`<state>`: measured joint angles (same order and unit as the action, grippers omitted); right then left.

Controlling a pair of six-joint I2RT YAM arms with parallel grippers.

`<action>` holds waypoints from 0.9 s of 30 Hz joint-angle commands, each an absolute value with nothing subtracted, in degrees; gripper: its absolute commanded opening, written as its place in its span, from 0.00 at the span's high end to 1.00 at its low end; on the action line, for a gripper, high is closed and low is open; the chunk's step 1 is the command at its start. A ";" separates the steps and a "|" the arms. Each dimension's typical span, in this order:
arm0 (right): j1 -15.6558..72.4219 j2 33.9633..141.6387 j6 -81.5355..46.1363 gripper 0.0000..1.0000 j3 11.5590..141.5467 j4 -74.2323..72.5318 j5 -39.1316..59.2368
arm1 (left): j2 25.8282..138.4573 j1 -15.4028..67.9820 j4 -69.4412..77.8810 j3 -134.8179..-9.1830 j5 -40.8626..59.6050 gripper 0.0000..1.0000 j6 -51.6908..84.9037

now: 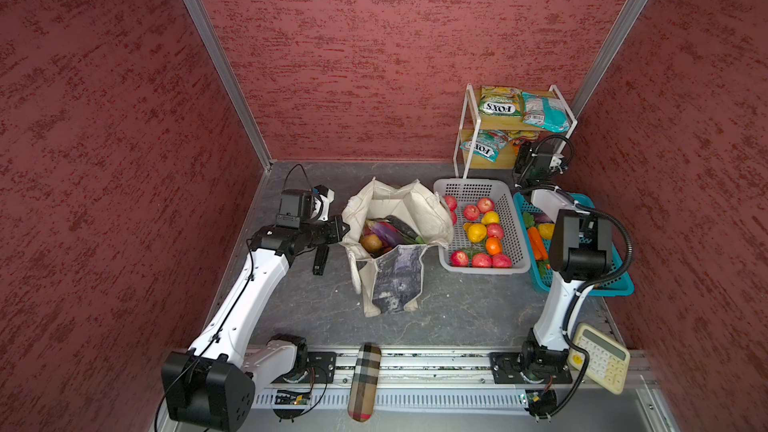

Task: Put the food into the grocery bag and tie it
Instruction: 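Reach the right gripper under the shelf toward the orange FOX'S candy bag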

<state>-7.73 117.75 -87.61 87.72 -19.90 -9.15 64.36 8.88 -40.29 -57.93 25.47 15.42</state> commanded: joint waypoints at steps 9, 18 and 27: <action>-8.05 119.62 -90.00 0.51 88.21 -20.13 -12.07 | 65.04 8.53 -41.02 -59.33 24.79 1.00 13.62; -8.17 120.60 -91.94 1.00 86.65 -22.75 -13.89 | 65.13 8.46 -41.13 -59.40 24.57 1.00 13.54; -8.23 114.60 -90.16 1.00 83.38 -24.61 -10.82 | 65.04 8.44 -41.22 -59.41 24.44 1.00 13.53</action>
